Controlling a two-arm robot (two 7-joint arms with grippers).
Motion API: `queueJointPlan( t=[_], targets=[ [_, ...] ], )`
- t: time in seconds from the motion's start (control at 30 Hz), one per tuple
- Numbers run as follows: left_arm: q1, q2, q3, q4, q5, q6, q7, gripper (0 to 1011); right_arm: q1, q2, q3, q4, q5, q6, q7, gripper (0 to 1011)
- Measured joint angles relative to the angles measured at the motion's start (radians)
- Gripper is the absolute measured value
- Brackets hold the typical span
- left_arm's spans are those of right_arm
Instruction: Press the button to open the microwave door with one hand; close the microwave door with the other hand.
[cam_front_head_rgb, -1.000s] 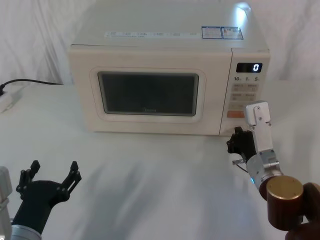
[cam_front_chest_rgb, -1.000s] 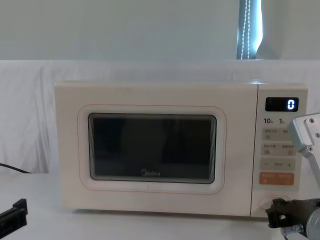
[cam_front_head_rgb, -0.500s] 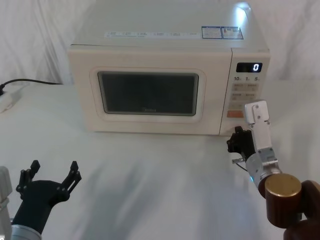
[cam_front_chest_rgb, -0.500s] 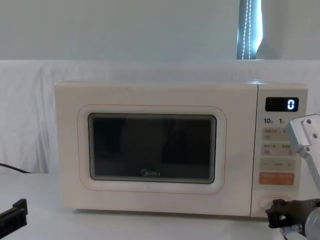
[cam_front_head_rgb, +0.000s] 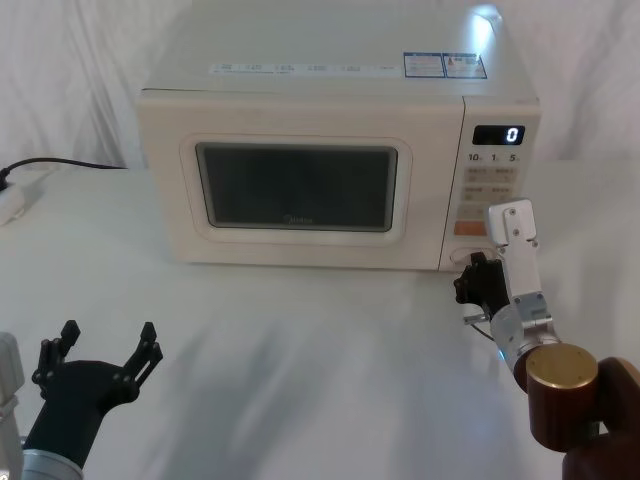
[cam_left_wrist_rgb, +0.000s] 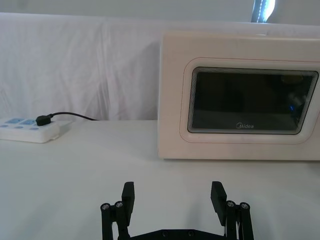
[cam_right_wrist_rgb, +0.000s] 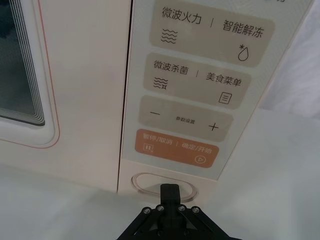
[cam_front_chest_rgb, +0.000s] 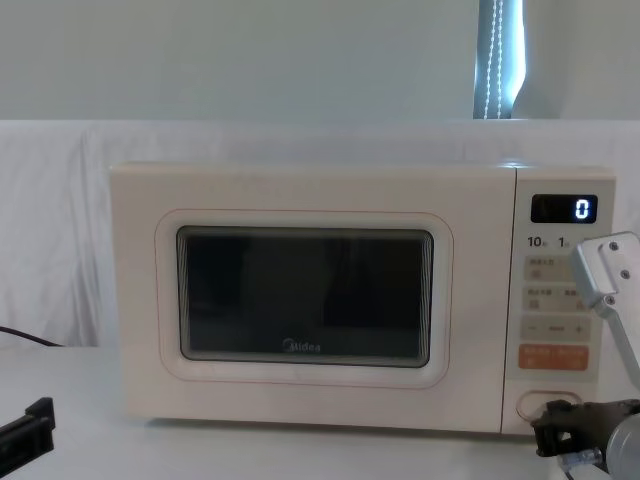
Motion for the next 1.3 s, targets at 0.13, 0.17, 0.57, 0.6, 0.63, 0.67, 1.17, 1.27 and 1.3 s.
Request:
queueJointPlan(
  t=[0.13, 0.17, 0.57, 0.6, 0.63, 0.67, 1.17, 1.27, 1.3],
  targets=[
    [0.000, 0.000, 0.000, 0.000, 0.000, 0.000, 0.000, 1001, 0.005, -0.002, 0.003, 0.009, -0.002, -0.004, -0.003, 0],
    [0.000, 0.000, 0.000, 0.000, 0.000, 0.000, 0.000, 1001, 0.006, -0.002, 0.004, 0.011, -0.002, -0.005, -0.004, 0],
    [0.000, 0.000, 0.000, 0.000, 0.000, 0.000, 0.000, 1001, 0.021, -0.005, 0.009, 0.032, -0.004, -0.012, -0.005, 0],
    [0.000, 0.000, 0.000, 0.000, 0.000, 0.000, 0.000, 1001, 0.022, -0.006, 0.009, 0.033, -0.004, -0.012, -0.005, 0],
    [0.000, 0.000, 0.000, 0.000, 0.000, 0.000, 0.000, 1001, 0.023, -0.006, 0.009, 0.034, -0.004, -0.012, -0.005, 0],
    [0.000, 0.000, 0.000, 0.000, 0.000, 0.000, 0.000, 1001, 0.024, -0.006, 0.009, 0.035, -0.004, -0.012, -0.005, 0],
    [0.000, 0.000, 0.000, 0.000, 0.000, 0.000, 0.000, 1001, 0.048, -0.012, 0.009, 0.070, -0.005, -0.024, -0.008, 0],
    [0.000, 0.000, 0.000, 0.000, 0.000, 0.000, 0.000, 1001, 0.052, -0.012, 0.009, 0.076, -0.005, -0.026, -0.009, 0],
    [0.000, 0.000, 0.000, 0.000, 0.000, 0.000, 0.000, 1001, 0.053, -0.012, 0.009, 0.077, -0.005, -0.027, -0.009, 0]
  ],
)
